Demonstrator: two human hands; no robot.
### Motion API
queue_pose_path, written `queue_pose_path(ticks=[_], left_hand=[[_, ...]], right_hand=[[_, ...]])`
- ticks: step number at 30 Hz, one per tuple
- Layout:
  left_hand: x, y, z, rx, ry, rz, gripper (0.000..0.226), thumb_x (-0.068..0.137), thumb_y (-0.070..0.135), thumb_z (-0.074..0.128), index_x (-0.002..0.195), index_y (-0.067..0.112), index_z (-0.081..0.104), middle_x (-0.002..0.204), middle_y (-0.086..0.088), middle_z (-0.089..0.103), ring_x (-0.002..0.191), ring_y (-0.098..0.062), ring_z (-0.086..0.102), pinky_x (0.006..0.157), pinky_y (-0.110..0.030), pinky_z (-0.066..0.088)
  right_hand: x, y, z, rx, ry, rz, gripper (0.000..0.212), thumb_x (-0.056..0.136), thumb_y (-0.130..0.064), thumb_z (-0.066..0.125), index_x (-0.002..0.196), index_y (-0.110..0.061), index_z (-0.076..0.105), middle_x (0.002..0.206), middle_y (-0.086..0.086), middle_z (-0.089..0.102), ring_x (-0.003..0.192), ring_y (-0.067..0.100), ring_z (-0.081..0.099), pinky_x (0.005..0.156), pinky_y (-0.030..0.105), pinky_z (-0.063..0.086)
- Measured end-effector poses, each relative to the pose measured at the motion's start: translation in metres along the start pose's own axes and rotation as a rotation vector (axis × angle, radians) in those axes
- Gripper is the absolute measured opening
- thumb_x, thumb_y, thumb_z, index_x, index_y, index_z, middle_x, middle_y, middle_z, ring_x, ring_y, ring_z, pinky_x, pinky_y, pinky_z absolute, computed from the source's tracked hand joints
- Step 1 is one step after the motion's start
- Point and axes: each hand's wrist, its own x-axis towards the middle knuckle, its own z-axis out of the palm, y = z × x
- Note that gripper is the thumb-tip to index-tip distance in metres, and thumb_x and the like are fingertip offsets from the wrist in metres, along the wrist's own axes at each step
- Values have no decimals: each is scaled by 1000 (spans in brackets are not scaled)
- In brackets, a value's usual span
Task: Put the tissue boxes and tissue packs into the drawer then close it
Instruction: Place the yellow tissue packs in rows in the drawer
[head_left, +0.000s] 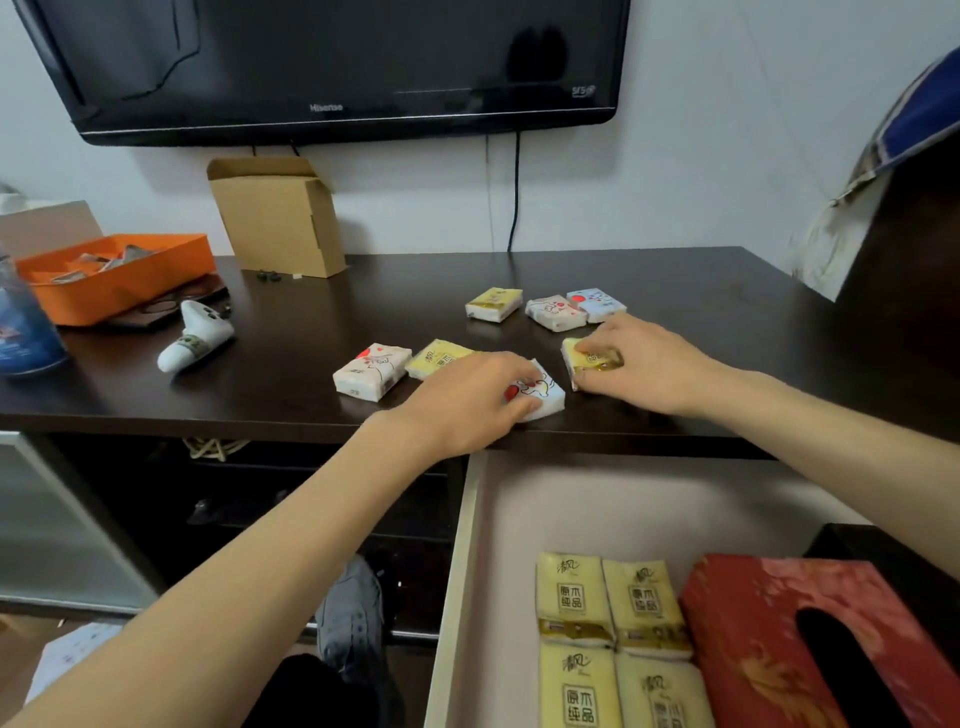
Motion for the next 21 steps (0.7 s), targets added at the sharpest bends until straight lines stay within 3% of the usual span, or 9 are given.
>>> queue_pose_path(ticks=[6, 11, 13, 16, 21], left_hand=[[49, 1, 8, 56, 29, -64, 41, 98, 27, 56, 139, 19, 58, 149, -6, 49, 138, -26, 43, 108, -44, 40], [39, -17, -3, 149, 97, -331, 78, 85, 53, 65, 149, 19, 39, 153, -10, 43, 142, -29, 37, 106, -47, 42], [27, -24, -9, 215, 21, -413, 70, 88, 55, 61, 144, 17, 44, 144, -12, 52, 132, -31, 48, 102, -46, 47], [9, -23, -15, 193, -84, -372, 44, 92, 46, 60, 126, 20, 58, 124, -6, 65, 107, -24, 60, 85, -37, 50], [-15, -11, -18, 2, -68, -290, 37, 85, 31, 74, 120, 29, 65, 131, -1, 56, 110, -19, 54, 87, -31, 45]], right_hand=[[-23, 14, -5, 48, -13, -21, 67, 83, -51, 72, 143, -28, 54, 141, -1, 51, 128, 23, 50, 104, 47, 45], [-23, 17, -2, 168, -10, -71, 94, 77, -45, 79, 156, -26, 33, 151, 1, 41, 137, 22, 33, 106, 39, 39], [-21, 18, -2, 230, -90, -51, 93, 79, -39, 78, 158, -30, 28, 152, 3, 40, 135, 20, 35, 105, 35, 38], [-24, 22, -2, 199, -101, -46, 84, 81, -31, 76, 155, -30, 37, 148, 0, 45, 133, 16, 39, 106, 33, 39], [-40, 28, -3, 229, -16, -76, 75, 77, -34, 82, 143, -30, 48, 131, -7, 52, 121, 12, 44, 93, 26, 39]])
